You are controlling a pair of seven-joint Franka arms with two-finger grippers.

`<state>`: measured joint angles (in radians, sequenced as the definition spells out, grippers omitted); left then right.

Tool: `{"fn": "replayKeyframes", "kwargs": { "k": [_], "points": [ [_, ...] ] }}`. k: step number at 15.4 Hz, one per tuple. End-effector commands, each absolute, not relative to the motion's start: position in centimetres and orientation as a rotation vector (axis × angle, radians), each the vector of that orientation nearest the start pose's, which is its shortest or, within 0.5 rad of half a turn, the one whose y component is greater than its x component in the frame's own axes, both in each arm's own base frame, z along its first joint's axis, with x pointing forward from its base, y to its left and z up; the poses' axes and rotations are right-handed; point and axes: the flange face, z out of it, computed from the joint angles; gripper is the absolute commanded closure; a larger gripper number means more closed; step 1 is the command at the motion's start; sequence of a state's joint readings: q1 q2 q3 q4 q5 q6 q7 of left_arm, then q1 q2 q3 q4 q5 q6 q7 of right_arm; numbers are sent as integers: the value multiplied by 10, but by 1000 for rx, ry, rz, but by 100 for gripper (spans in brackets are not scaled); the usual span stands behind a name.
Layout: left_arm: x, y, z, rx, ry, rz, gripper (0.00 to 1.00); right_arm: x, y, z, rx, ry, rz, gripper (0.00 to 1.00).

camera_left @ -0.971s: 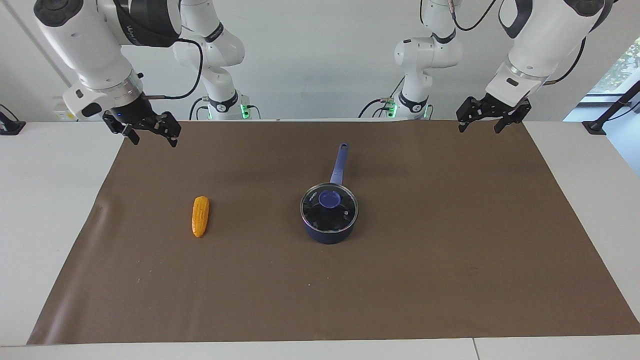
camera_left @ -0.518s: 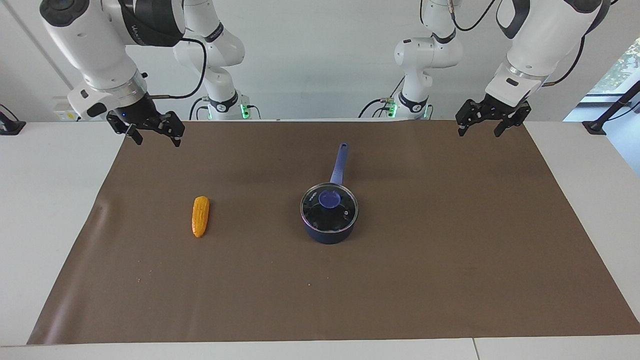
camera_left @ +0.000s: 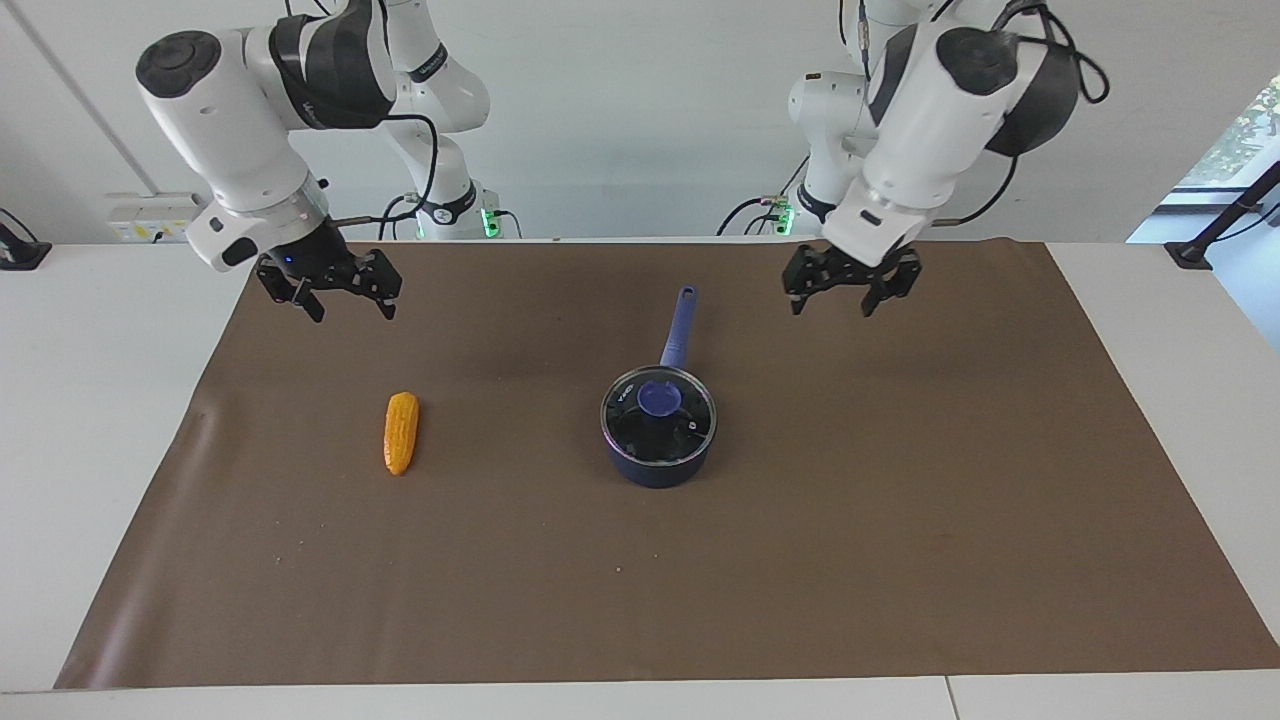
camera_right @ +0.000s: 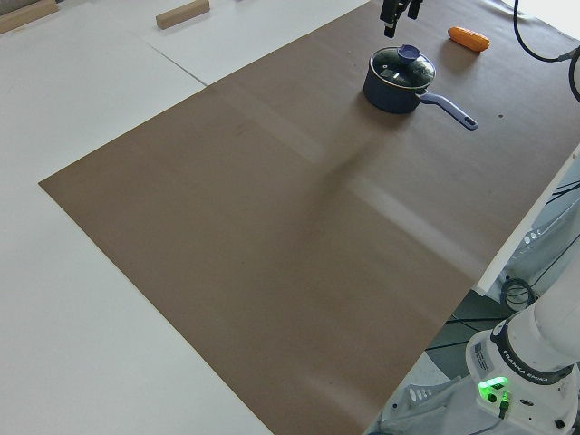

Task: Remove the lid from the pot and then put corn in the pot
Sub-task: 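Reach the left gripper to the lid knob while the right gripper reaches the corn, then grasp the lid knob with the left gripper while the right gripper grasps the corn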

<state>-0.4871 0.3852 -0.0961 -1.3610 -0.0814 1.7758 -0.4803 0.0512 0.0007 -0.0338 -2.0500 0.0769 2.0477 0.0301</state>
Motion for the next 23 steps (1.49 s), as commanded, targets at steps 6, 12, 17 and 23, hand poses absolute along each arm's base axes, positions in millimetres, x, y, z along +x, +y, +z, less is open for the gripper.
{"fn": "replayKeyframes", "kwargs": {
  "k": [6, 12, 17, 23],
  "points": [
    [556, -444, 454, -3164, 308, -20, 0, 537, 12, 322, -3087, 55, -18, 5],
    [556, -447, 425, -3128, 334, -34, 0, 541, 7, 291, -3092, 69, 9, 11],
    [556, -447, 415, -3133, 335, -49, 0, 540, 6, 290, -3093, 64, 28, 90],
    [558, -445, 414, -3112, 347, -54, 0, 562, 15, 330, -3103, -2, 138, 100]
  ]
}}
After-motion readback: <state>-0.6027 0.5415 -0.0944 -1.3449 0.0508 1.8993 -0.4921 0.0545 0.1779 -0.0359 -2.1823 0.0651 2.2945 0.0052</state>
